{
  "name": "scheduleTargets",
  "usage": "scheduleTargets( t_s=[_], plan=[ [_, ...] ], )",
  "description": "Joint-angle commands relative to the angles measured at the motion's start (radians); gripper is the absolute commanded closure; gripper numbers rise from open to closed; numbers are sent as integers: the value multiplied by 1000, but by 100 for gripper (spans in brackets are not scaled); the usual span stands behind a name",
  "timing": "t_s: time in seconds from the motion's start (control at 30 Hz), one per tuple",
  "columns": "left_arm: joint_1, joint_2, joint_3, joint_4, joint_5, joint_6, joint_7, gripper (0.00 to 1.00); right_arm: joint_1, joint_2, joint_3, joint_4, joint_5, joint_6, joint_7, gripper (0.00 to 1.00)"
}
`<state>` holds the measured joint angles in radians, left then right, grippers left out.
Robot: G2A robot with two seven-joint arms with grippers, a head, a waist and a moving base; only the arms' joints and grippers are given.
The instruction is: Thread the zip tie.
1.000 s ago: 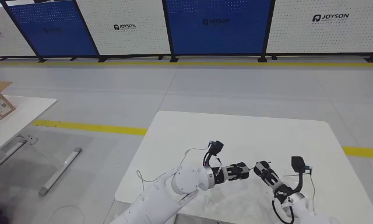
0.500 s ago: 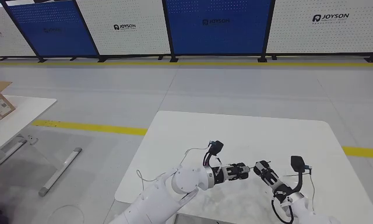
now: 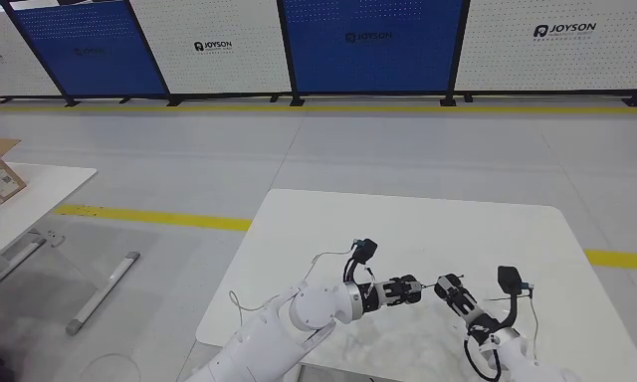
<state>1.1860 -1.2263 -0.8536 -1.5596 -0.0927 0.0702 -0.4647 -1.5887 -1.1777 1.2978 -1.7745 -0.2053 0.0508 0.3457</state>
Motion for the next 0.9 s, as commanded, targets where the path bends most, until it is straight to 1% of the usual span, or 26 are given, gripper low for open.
scheduleTargets(
  t_s=[0.0,0.1,0.17,0.2,0.3,0.33,0.43,0.57,0.7,0.77,0.87],
  plan=[
    [1,0,-1,-1,0,1,1,93,0,0,0,0,1,-1,-1,100],
    [2,1,-1,-2,1,2,1,94,0,-1,0,1,-1,-2,0,100],
    [2,1,-2,-2,1,1,1,92,0,-1,0,2,-1,-2,0,100],
    [2,1,-2,-2,1,1,1,90,0,-1,0,2,-1,-3,0,100],
    [2,1,-2,-2,-2,-1,2,75,0,-1,1,3,-3,-2,0,100],
    [3,1,-2,-2,-3,-2,3,72,0,-1,1,3,-3,-2,0,100],
    [2,1,-5,1,-10,-4,7,70,0,-1,0,4,-5,-2,2,100],
    [-1,0,-9,9,-18,-3,9,76,0,-2,0,4,-7,-4,-1,100],
    [-3,-1,-8,15,-24,-3,10,90,-2,-2,0,1,-10,-6,-2,100],
    [-4,-1,-7,16,-25,-3,10,100,-3,-2,0,1,-11,-6,-3,100],
    [-6,-1,-6,18,-25,-5,9,100,-4,-3,1,0,-12,-7,-4,100]
  ],
)
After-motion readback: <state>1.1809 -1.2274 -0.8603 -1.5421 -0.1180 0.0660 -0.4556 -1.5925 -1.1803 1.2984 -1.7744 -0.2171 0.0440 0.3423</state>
